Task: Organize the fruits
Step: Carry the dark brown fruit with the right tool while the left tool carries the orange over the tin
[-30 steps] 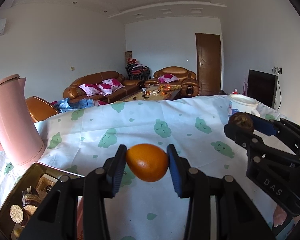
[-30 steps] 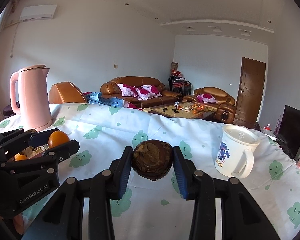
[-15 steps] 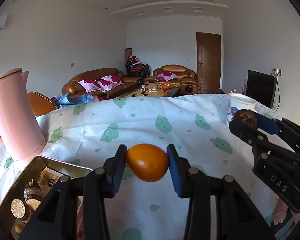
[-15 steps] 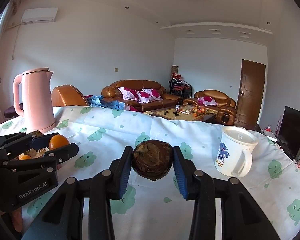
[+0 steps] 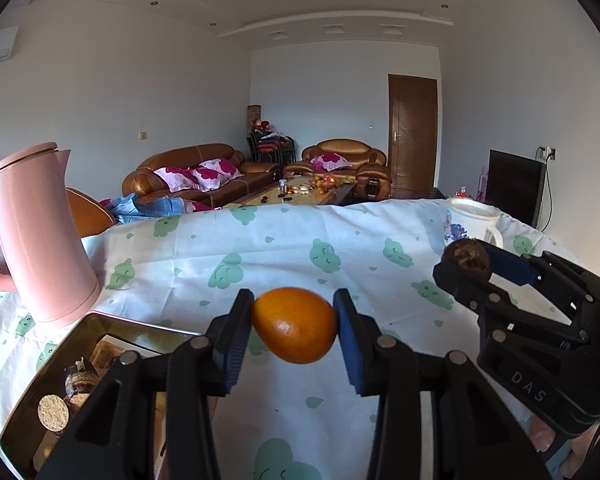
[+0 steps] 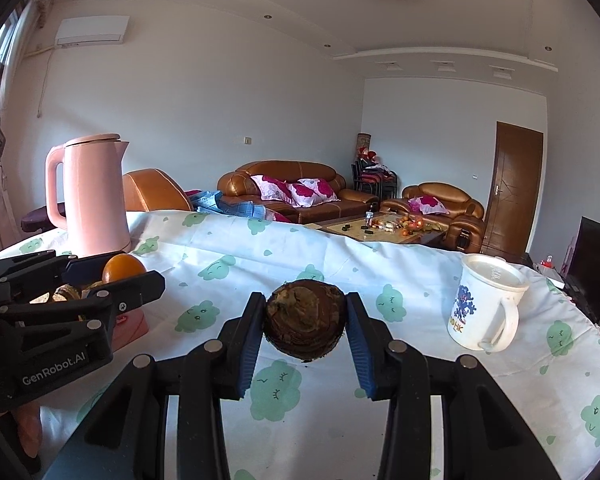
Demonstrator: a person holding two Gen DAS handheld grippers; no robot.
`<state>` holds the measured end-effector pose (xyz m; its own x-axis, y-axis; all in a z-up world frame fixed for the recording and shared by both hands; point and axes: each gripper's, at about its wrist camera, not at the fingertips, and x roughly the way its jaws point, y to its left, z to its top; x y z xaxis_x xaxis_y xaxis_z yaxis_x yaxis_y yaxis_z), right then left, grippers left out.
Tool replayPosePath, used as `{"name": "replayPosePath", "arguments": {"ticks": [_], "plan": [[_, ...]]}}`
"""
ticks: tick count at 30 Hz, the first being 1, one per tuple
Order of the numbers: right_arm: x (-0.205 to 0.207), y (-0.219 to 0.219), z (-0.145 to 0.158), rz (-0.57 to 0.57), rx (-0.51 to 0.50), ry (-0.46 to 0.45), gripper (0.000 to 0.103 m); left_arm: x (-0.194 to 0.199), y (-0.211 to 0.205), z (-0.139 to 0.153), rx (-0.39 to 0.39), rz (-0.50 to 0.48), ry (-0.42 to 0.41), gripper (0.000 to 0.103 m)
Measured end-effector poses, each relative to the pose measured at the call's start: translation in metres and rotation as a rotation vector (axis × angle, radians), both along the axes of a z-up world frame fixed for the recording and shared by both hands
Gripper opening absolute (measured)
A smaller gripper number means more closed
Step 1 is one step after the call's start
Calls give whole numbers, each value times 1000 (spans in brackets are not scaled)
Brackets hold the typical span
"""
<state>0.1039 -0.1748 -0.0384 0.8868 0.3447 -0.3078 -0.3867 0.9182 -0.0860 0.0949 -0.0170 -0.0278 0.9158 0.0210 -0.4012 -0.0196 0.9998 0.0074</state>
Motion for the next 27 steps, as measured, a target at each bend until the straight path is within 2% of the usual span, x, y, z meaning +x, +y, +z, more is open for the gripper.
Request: {"name": "replayPosePath", "arguments": {"ticks": [27], "plan": [[-27, 65, 10, 147, -27, -4, 42, -42, 51, 10, -2, 82, -15, 43]]}}
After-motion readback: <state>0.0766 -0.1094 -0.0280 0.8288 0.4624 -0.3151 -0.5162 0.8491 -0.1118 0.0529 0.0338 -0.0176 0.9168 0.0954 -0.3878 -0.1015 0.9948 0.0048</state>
